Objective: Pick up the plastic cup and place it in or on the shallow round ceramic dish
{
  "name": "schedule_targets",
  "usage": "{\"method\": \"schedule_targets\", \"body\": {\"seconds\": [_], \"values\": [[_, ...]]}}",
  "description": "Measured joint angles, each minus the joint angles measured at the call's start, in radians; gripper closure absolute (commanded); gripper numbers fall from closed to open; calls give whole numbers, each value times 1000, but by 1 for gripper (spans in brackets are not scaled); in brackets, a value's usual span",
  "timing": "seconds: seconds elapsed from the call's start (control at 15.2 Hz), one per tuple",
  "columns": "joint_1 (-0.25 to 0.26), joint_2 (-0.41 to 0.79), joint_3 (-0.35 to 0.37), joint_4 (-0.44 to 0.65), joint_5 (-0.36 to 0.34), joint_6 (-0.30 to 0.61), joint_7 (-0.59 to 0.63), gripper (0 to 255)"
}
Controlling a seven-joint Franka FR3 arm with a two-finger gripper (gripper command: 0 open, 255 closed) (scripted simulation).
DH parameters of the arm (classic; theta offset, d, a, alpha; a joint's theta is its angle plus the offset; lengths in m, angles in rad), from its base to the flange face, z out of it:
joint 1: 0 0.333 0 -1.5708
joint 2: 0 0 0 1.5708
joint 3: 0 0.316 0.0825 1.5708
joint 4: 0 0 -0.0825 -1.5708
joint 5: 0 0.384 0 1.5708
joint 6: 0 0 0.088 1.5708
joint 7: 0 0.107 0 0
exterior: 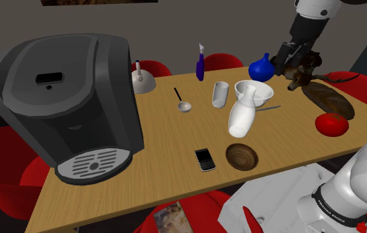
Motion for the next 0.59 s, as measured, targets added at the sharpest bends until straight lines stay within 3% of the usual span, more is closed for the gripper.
{"method": "schedule_targets", "body": {"seconds": [0.26,0.59], "values": [[4,64,-19,5,-2,54,-24,0],[19,239,-55,48,6,172,-77,0]]}}
